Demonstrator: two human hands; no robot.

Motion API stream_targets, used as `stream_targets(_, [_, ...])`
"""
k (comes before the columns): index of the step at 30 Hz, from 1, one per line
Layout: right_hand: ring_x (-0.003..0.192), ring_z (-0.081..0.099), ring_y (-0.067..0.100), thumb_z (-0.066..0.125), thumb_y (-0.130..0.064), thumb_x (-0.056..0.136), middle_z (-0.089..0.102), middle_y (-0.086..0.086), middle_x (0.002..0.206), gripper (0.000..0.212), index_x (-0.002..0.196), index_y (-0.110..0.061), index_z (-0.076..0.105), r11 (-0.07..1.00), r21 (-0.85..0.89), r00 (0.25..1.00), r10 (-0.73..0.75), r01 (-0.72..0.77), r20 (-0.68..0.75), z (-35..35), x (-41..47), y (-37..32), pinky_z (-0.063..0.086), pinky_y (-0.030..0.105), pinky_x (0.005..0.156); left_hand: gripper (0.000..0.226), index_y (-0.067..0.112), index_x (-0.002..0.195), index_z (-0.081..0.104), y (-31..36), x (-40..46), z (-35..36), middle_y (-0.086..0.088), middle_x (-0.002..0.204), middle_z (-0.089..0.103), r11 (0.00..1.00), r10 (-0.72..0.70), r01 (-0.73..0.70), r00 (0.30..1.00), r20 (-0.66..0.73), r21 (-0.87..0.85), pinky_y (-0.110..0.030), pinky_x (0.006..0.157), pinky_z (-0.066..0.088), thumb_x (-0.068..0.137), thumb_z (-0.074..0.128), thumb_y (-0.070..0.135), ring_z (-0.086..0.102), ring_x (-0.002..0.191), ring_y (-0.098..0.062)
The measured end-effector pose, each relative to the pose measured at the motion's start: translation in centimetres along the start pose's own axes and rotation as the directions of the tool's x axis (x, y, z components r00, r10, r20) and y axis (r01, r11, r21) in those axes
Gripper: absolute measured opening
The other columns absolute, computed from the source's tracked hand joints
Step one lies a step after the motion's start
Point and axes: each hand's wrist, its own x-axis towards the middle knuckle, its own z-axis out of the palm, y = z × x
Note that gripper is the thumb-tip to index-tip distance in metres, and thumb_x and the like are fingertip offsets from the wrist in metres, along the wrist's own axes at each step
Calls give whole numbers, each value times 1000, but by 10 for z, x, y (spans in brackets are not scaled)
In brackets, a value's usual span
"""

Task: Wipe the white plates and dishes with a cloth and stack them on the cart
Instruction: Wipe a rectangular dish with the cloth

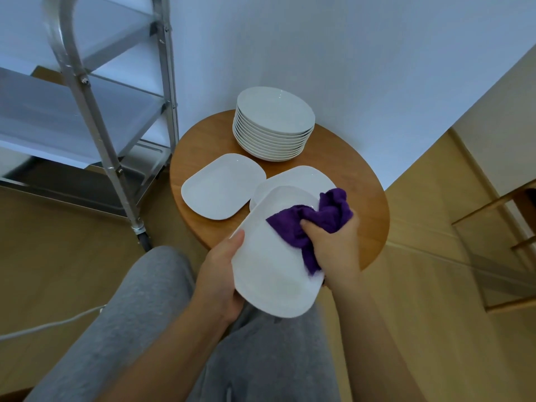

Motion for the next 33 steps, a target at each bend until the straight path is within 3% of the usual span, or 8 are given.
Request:
stream_targets(4, [119, 47, 16, 76, -17, 76, 42, -7, 134, 94, 144, -34, 14, 993, 101, 998, 50, -54, 40, 29, -47, 1, 48, 34, 95, 13, 25, 95, 59, 2, 12, 3, 1, 75, 74, 995, 0, -16, 987, -161, -93, -30, 51, 55, 93, 47, 31, 72, 67, -19])
stream_targets(9, [116, 50, 11, 74, -7, 75, 40, -10, 134, 101, 143, -42, 8, 956, 286, 998, 64, -61, 1, 62, -94, 8, 52, 26, 90, 22, 22, 104, 60, 11, 15, -2, -2, 94, 74, 986, 69, -100, 974, -214, -135, -42, 73, 57, 91, 50, 36, 71, 86, -24])
stream_targets(12, [104, 53, 5, 75, -2, 73, 44, -17, 122, 102, 141, -46, 12, 912, 398, 994, 106, -99, 5, 62, -94, 10, 54, 17, 77, 22, 22, 104, 61, 15, 16, -4, -2, 96, 74, 993, 70, -85, 984, -163, -86, -41, 76, 56, 90, 50, 36, 70, 91, -25])
stream_targets(17, [107, 54, 8, 80, -1, 65, 47, -17, 120, 100, 137, -41, 24, 946, 324, 1000, 16, -21, 18, 30, -57, 6, 57, 27, 79, 29, 26, 106, 61, 24, 15, -11, -2, 98, 73, 995, 94, -96, 994, 61, 26, -34, 65, 58, 81, 50, 36, 70, 88, -21])
stream_targets(19, [101, 57, 6, 81, 1, 64, 49, -17, 118, 99, 137, -39, 27, 937, 349, 999, -10, 21, -33, 21, -43, 3, 57, 21, 68, 33, 28, 109, 60, 27, 14, -14, -1, 102, 72, 993, 60, -73, 988, 145, 88, -34, 66, 58, 78, 49, 37, 69, 93, -22])
stream_targets(26, [100, 61, 11, 76, 8, 63, 58, -13, 113, 78, 107, -50, 48, 885, 454, 995, -85, 103, -60, -14, -1, -4, 57, 31, 72, 41, 24, 106, 63, 47, 17, -20, -1, 101, 72, 933, -130, 45, 967, 219, 356, -32, 66, 57, 69, 57, 40, 69, 92, -23])
stream_targets(30, [103, 60, 12, 75, 7, 67, 58, -10, 115, 77, 123, -37, 47, 842, 525, 948, 54, 126, -314, 4, -8, 1, 58, 27, 70, 49, 34, 113, 58, 38, 16, -8, 3, 116, 65, 968, 41, -52, 998, 48, 245, -39, 79, 55, 66, 61, 45, 63, 105, -23])
stream_targets(33, [108, 61, 25, 75, 7, 69, 56, 8, 126, 81, 138, -16, 38, 712, 691, 868, 259, 124, -424, 21, -13, 3, 57, 45, 80, 53, 30, 117, 54, 10, 6, 7, 2, 118, 64, 990, 132, -125, 983, -130, 59, -43, 86, 54, 66, 63, 38, 63, 106, -23])
